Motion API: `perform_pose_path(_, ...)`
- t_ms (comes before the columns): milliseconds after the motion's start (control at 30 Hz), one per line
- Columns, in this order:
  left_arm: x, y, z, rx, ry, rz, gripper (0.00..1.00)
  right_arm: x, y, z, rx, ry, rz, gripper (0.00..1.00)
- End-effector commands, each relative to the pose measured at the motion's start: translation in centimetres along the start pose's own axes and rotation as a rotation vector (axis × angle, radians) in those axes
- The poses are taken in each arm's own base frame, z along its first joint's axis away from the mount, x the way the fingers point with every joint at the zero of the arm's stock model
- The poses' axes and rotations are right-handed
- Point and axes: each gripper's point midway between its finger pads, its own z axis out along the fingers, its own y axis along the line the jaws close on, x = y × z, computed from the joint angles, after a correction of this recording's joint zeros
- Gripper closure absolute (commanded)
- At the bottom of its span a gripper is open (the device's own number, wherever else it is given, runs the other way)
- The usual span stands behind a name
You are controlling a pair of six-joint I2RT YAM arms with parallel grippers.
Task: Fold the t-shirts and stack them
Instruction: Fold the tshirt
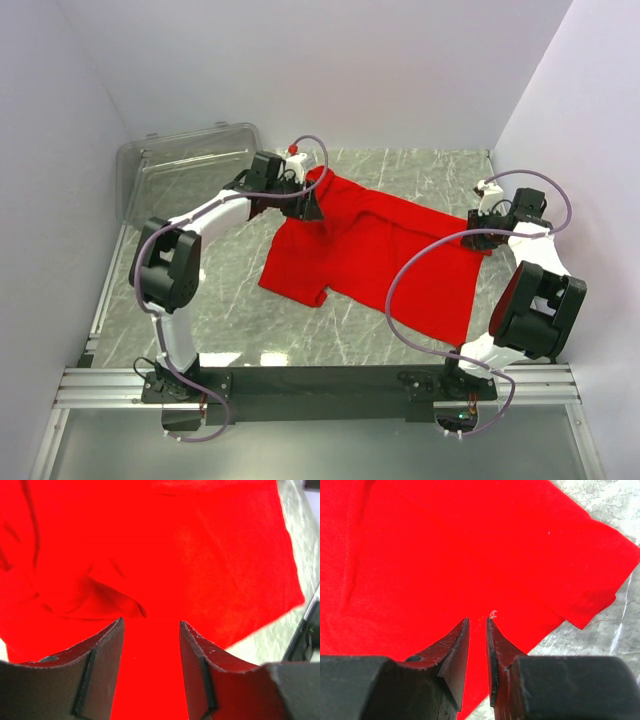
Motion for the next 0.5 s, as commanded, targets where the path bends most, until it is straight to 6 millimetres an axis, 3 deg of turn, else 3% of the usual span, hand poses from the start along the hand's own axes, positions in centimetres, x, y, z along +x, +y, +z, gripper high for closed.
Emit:
perform_pose_path(0,-1.4,1.0,1.8,-0.055,-0.047,-0.086,0.45,-1.2,-0.1,-0.8,0.013,-0.051,-0.035,0.73)
perform_pose_path(100,-2.3,1.5,3.8,-0.07,-0.045,-0.097,0.45,-1.1,0.1,-0.8,0.006,-0.052,-0.028,0.73)
perform_pose_path(133,-1.3,2.7,5.0,-0.092,-0.015,-0.115,0.45,-1.1,0.1,-0.7,0.003,-0.053,-0.028,0.73)
perform_pose_path(167,-2.7,2.5,5.4,-0.093,-0.032,-0.098,0.45,-1.0,0.2,-0.7,0.001,-0.053,-0.024,0.72)
perform_pose_path(200,-2.8,2.8,6.0,-0.104,-0.021,-0.097,0.45,-0.9,0.2,-0.7,0.002,-0.051,-0.02,0.73)
perform_pose_path(300,-1.9,3.9,7.6,-0.156,0.056,-0.11,0.44,-0.9,0.2,-0.9,0.008,-0.052,-0.027,0.72)
perform_pose_path(467,0.0,5.2,8.1,-0.227,0.119,-0.126,0.44,-0.6,0.3,-0.7,0.004,-0.05,-0.023,0.72)
